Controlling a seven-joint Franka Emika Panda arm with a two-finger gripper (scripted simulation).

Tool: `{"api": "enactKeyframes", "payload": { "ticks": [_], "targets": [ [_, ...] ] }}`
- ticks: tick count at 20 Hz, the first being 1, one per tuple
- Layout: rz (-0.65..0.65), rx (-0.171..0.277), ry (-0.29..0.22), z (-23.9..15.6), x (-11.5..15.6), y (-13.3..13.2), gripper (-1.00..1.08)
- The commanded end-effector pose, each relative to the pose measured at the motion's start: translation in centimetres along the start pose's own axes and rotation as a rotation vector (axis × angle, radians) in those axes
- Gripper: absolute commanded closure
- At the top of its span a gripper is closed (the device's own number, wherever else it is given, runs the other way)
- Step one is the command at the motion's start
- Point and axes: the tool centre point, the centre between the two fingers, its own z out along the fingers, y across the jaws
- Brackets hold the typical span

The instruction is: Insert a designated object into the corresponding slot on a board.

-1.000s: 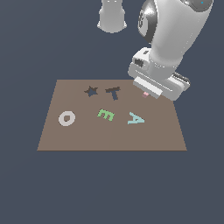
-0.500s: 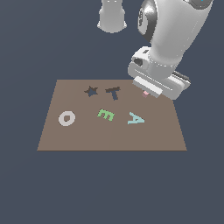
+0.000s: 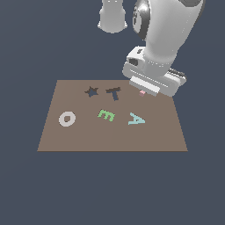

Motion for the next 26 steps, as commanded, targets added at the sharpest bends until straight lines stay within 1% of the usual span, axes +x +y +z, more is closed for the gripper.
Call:
{"api": "enactKeyframes", "payload": {
  "ticks": [1, 9, 17, 26],
  "targets": [
    [-0.046, 0.0, 0.0, 0.0, 0.2, 0.7, 1.08],
    [-0.242, 0.0, 0.0, -0.2, 1.3, 3.5, 1.08],
    [-0.481, 0.0, 0.0, -0.4, 3.5, 6.6, 1.08],
    [-0.678, 0.0, 0.0, -0.5, 5.9, 8.7, 1.08]
  ]
}}
